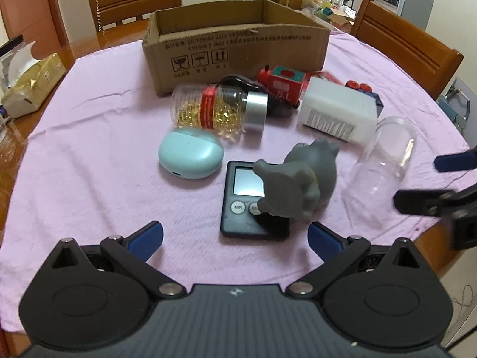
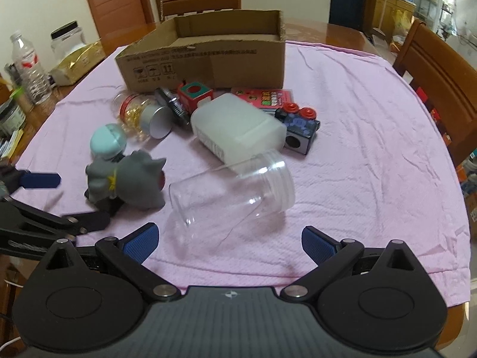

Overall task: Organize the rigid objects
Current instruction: 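Reach the left gripper to the grey cat figurine and close on it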

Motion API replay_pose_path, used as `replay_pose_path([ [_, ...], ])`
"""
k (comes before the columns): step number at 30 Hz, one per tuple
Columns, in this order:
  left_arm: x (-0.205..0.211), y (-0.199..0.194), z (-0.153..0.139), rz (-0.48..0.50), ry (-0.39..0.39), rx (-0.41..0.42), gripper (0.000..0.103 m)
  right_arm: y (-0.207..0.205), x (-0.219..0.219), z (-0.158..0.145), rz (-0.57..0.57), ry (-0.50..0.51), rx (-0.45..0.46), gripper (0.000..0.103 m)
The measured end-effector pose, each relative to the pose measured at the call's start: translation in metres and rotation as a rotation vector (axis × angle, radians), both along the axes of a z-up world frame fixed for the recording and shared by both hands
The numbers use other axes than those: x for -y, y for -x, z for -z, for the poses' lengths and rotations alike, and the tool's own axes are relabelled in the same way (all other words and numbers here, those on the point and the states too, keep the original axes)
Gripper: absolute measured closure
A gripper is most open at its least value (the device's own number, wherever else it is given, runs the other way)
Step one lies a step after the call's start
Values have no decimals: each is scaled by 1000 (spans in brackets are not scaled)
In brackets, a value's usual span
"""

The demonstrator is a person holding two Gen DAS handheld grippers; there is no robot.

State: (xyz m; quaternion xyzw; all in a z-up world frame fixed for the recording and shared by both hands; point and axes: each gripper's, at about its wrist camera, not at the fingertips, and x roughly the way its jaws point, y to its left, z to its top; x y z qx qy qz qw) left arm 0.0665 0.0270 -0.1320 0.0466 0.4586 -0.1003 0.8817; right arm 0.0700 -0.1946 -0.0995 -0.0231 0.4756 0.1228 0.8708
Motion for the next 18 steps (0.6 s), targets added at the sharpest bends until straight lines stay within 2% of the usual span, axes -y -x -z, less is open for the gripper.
replay_pose_path([
  [4,-1,-8,10,-6,-36,4,0,-4,0,-7,-10,-2,10,0],
  [8,-10,-10,11,-19,-12,5,1,-8,-4,-8,-30,23,23,0],
  [18,-46,-19,10,-112,-32,0,0,-17,-10,-6,-39,29,8,0],
])
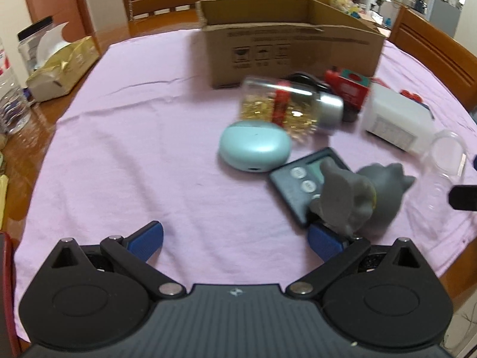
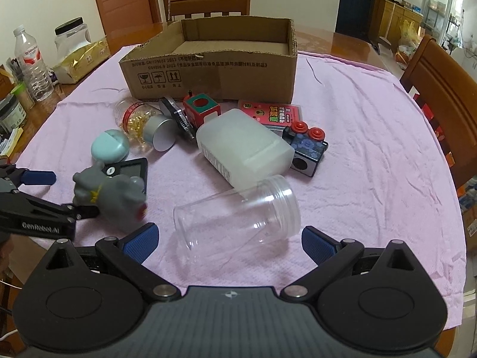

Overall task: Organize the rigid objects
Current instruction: 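Reach the left gripper to the grey cat figurine and close on it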

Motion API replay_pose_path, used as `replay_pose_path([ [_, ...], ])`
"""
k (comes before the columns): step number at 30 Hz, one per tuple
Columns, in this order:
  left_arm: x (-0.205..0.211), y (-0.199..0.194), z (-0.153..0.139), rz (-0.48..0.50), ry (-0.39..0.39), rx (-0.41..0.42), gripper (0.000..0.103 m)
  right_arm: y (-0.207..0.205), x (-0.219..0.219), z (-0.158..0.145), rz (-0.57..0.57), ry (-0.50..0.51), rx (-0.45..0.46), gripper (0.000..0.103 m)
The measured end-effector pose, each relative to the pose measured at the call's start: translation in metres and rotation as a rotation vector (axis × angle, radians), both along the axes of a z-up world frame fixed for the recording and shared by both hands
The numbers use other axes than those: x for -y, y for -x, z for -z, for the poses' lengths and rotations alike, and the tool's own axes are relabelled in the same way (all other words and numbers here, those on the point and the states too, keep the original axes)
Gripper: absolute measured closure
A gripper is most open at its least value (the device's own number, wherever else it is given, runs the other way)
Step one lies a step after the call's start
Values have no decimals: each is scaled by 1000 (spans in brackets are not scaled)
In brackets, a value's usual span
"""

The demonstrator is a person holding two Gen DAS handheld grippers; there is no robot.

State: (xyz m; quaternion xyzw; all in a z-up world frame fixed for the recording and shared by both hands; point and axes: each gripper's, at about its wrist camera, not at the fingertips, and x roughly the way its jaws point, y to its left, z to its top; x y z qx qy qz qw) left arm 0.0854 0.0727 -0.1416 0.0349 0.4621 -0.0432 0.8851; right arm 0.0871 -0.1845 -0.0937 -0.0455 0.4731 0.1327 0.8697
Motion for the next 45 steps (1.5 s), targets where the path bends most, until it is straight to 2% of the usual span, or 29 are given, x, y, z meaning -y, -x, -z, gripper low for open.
replay_pose_path([
  [4,-8,-7,-1,-47,-16,-7,1,-1,2,1,6,6,-12,0],
  [11,-18,11,-6,-31,-30,-29,1,3,6,13,-16,17,-28,0],
  [16,-13,26,-8,14,89,-50,1,4,7,31,-72,45,-19,0],
  [20,12,30,-9,38,120,-31,1,7,13,42,-151,52,7,0],
  [27,61,35,-7,35,51,28,1,7,21,43,-251,42,27,0],
  [31,72,38,-11,35,-12,85,1,10,25,44,-267,33,51,0],
  [38,84,30,-16,92,-107,152,1,12,28,46,-283,17,82,0],
  [45,88,27,-20,129,-95,169,10,13,29,46,-282,12,91,0],
])
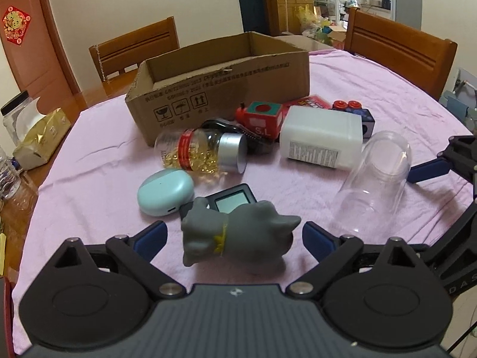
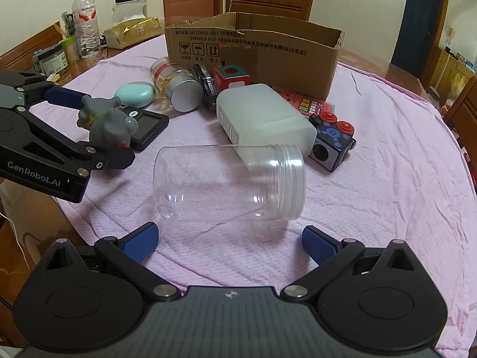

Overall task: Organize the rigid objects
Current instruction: 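Reach the left gripper to the grey cat figurine and close on it, then close the right gripper on the clear plastic jar while the left gripper holds the cat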

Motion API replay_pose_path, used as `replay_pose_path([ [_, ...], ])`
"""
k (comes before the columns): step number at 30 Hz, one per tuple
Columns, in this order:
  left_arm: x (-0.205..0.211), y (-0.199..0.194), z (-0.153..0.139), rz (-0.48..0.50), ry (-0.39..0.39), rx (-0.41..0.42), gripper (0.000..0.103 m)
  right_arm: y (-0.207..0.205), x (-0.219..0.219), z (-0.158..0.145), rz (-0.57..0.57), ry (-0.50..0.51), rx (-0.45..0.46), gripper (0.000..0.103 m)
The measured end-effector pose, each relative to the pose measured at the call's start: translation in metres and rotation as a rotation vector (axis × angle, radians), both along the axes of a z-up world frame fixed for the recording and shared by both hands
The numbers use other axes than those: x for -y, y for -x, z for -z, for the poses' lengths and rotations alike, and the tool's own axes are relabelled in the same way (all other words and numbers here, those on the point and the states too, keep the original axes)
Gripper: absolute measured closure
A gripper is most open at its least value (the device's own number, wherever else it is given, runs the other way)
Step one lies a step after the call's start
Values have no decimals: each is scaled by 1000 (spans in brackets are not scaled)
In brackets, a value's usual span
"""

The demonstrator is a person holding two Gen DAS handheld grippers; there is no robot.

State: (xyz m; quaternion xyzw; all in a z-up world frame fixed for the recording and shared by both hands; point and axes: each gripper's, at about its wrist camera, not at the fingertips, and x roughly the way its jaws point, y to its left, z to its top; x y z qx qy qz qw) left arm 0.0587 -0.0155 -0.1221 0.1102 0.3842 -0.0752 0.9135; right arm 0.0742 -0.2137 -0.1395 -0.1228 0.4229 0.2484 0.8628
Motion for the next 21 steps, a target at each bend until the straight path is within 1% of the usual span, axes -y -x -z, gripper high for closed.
replay_pose_path([
  [2,0,-1,1,2,-1,-2,24,0,0,0,3,1,-1,0],
  [5,-2,-1,0,9,29,-16,30,-1,-1,0,8,2,-3,0],
  [8,-3,0,0,4,45,-19,31,-1,-2,0,13,4,-5,0],
  [11,-8,1,-3,-9,75,-40,32,-2,-3,0,18,7,-9,0],
  [14,-14,4,-8,-28,91,-77,32,-2,-4,0,22,9,-12,0],
  [18,-23,9,-9,-50,136,-140,32,-3,-5,-1,30,13,-17,0],
  [21,-26,12,-4,-66,148,-139,30,-4,-6,-1,35,16,-23,0],
])
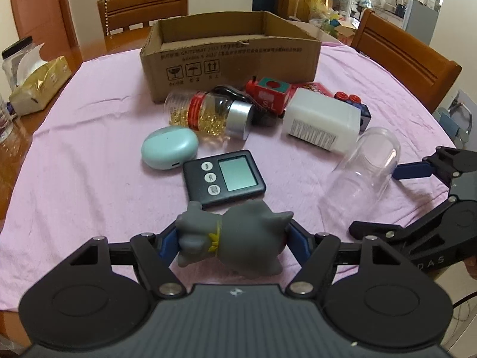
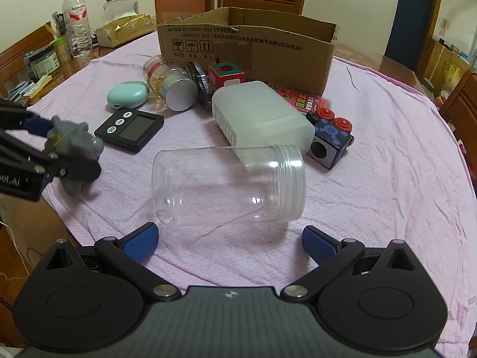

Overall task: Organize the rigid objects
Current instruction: 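Close the right gripper on the clear plastic jar while the left gripper holds the cat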

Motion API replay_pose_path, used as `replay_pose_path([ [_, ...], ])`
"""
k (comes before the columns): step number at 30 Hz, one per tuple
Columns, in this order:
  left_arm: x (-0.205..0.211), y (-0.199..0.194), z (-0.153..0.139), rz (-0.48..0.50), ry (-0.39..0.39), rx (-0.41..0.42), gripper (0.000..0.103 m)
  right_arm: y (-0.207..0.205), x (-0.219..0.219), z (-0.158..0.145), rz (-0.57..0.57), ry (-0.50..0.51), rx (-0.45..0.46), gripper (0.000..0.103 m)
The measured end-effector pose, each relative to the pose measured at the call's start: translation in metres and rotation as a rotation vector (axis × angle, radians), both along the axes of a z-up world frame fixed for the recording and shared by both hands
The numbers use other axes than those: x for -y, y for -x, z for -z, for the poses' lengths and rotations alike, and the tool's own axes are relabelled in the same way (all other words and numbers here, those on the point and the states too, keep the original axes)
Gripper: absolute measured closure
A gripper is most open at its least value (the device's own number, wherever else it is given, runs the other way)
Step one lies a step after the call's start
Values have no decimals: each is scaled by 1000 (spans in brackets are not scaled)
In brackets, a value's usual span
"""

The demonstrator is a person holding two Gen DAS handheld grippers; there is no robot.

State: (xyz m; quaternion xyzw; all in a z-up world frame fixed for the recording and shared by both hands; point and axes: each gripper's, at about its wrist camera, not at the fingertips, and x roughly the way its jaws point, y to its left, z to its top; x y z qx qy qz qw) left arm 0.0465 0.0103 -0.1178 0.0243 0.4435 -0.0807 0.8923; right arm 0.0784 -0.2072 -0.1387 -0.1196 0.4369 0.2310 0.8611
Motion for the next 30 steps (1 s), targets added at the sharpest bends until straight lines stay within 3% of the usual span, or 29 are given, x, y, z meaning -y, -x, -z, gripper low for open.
replay_pose_path([
  [6,5,0,0,11,-39,32,30,-5,-4,-5,-3,31,-12,0],
  [13,3,-2,0,-1,-16,34,29,-8,-12,-20,-15,12,32,0],
  [23,3,-4,1,-12,-11,31,29,-17,-26,-18,-22,71,42,0],
  [30,2,-9,0,-22,-2,11,30,-23,-31,-21,-27,112,3,10],
])
